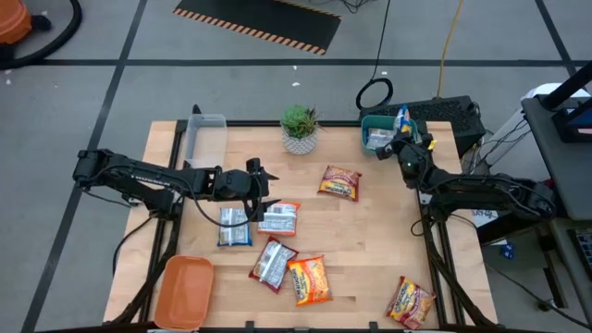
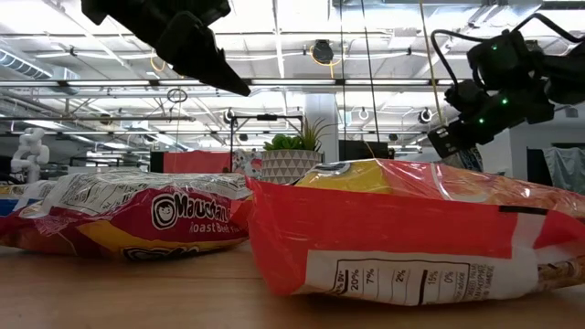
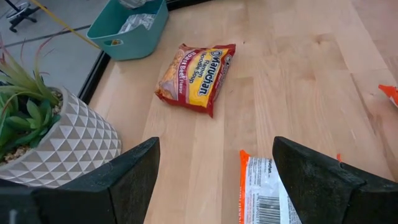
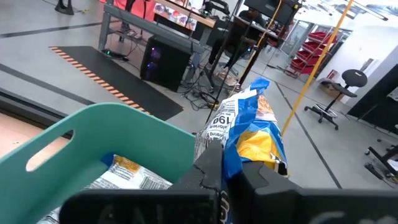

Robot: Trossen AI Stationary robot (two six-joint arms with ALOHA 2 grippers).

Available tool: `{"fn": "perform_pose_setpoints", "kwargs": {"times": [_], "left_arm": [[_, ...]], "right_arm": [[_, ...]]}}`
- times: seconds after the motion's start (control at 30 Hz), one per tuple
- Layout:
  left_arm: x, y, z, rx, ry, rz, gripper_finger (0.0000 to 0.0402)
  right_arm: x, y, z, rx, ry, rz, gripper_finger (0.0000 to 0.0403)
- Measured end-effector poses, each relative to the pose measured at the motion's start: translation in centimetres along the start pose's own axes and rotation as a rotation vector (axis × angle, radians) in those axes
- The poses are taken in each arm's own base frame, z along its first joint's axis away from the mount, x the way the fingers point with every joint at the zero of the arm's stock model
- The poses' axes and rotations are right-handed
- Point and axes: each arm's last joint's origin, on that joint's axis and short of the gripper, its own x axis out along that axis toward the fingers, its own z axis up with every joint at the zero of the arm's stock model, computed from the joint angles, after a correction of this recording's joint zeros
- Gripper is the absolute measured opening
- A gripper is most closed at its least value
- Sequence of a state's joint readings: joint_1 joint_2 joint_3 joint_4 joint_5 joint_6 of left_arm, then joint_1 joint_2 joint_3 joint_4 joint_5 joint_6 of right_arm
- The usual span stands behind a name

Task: Sort Maruchan noodles
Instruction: Put the right blue noodle pack into the green bin

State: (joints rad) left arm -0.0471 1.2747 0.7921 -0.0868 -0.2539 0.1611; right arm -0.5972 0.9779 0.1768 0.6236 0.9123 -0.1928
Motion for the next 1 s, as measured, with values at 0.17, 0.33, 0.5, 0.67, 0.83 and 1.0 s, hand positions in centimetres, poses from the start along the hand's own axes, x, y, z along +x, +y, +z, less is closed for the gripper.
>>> {"fn": "perform_pose_setpoints", "kwargs": {"times": [0.17, 0.33, 0.5, 0.67, 0.83, 1.0], "left_arm": [[0.00, 0.00, 0.00, -0.003, 0.000, 0.000, 0.0317], [0.00, 0.00, 0.00, -0.006, 0.000, 0.000, 0.0317], [0.00, 0.00, 0.00, -0.006, 0.000, 0.000, 0.0317], [0.00, 0.00, 0.00, -0.006, 0.000, 0.000, 0.0317], [0.00, 0.00, 0.00, -0.006, 0.000, 0.000, 0.0317], [0.00, 0.00, 0.00, -0.006, 0.000, 0.000, 0.0317]], "right_arm": [[0.00, 0.04, -0.18, -0.019, 0.013, 0.004, 0.0000], [0.00, 0.07, -0.33, -0.016, 0.023, 0.006, 0.0001], [0.00, 0.07, -0.32, -0.007, 0.023, 0.006, 0.0025], [0.00, 0.07, -0.31, 0.014, 0.022, 0.005, 0.0075], [-0.02, 0.08, 0.00, 0.052, -0.004, 0.026, 0.0127], [-0.07, 0.29, 0.50, 0.101, -0.054, 0.131, 0.0155]]}}
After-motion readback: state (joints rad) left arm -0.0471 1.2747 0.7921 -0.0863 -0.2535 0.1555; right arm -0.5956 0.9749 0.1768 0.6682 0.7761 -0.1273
